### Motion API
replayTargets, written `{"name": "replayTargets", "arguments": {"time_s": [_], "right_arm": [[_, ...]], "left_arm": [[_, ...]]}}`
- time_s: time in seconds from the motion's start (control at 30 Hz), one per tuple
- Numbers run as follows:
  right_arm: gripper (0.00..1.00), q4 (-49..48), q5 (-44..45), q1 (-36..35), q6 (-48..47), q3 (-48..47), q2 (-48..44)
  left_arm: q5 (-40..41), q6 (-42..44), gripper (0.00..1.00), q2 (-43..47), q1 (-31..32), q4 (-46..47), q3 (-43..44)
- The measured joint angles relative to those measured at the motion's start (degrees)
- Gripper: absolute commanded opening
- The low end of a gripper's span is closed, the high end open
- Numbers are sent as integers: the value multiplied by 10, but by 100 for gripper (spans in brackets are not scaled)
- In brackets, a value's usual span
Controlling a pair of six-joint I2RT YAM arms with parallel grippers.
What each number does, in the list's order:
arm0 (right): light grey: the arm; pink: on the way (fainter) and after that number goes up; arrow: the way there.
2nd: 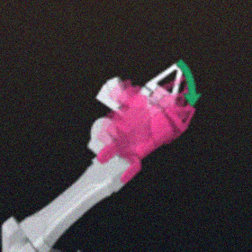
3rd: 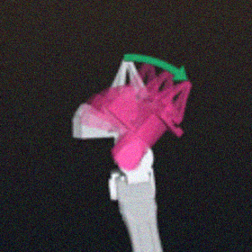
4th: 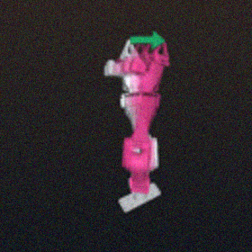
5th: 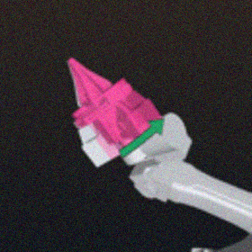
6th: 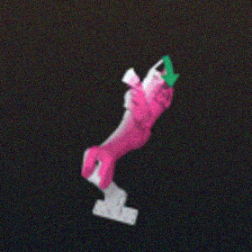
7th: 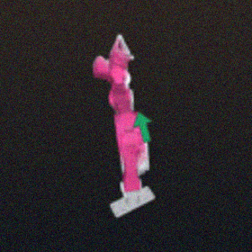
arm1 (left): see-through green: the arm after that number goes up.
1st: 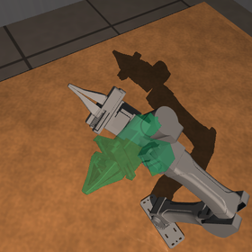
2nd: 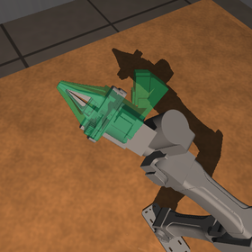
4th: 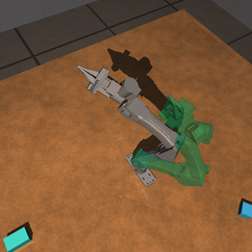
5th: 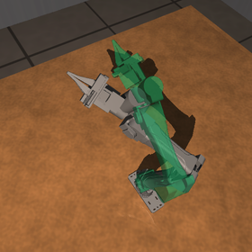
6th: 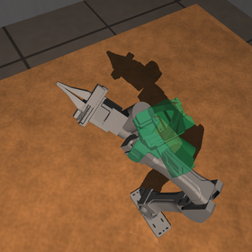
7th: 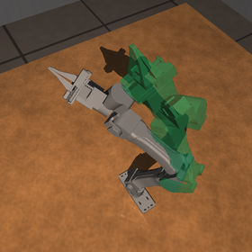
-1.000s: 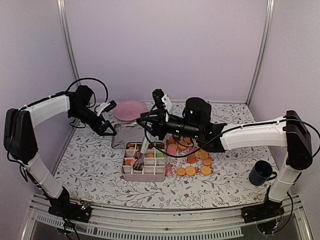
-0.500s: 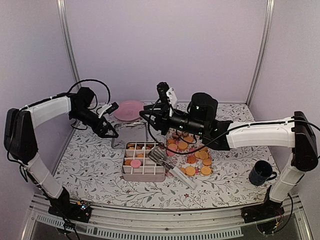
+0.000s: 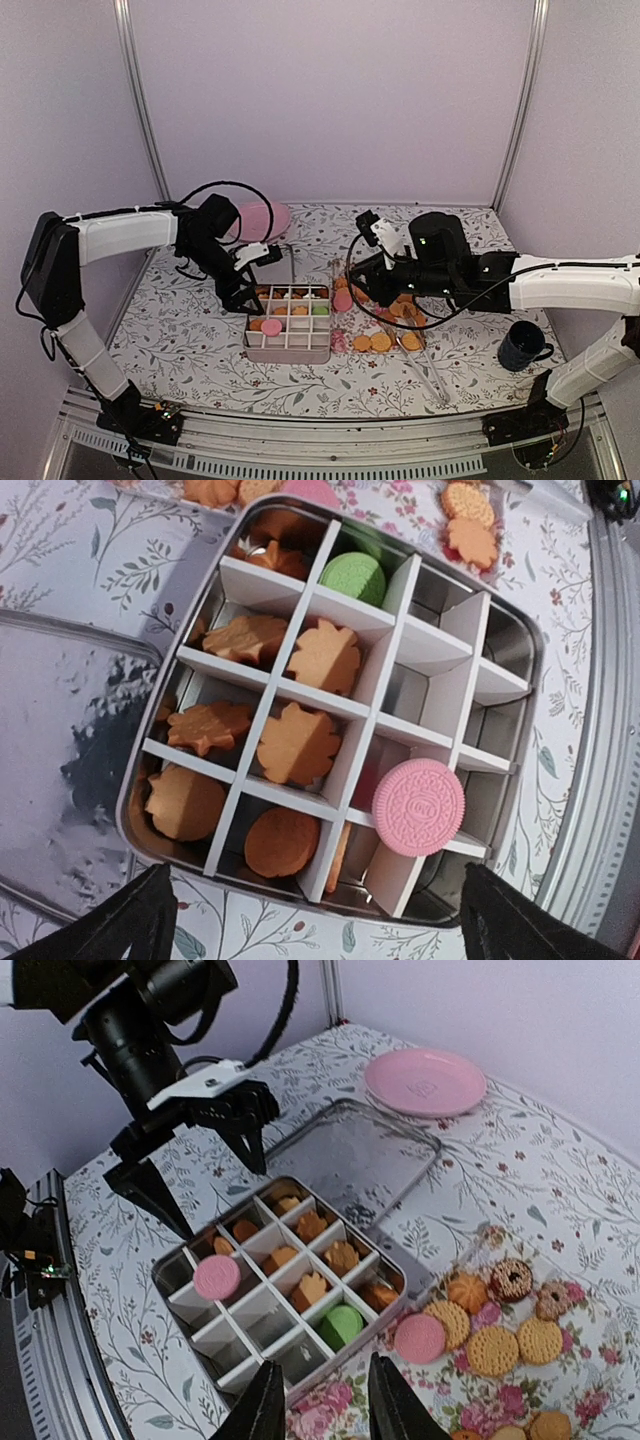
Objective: Pack the cookies
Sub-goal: Pick up the clamp from the corner of the board.
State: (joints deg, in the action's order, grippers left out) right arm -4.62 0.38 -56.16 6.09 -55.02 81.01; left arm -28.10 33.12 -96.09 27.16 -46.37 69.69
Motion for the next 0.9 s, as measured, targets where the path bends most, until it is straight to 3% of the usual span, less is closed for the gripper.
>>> {"name": "replayTargets", "arguments": {"time_s": [0.07,0.37,0.67,0.9], "right_arm": [[36,60,29,0,18,8,-16],[29,304,133,0,141,12,-33],[23,408,127,4,232,106,-37],[20,418,104,16,259,109,-28]], "left_arm": [[25,5,99,-4,20,12,-5],[95,23,99,-12,68,33,-11],[107,30,99,-12,67,34,-10],[102,38,99,-6,60,29,4]]}}
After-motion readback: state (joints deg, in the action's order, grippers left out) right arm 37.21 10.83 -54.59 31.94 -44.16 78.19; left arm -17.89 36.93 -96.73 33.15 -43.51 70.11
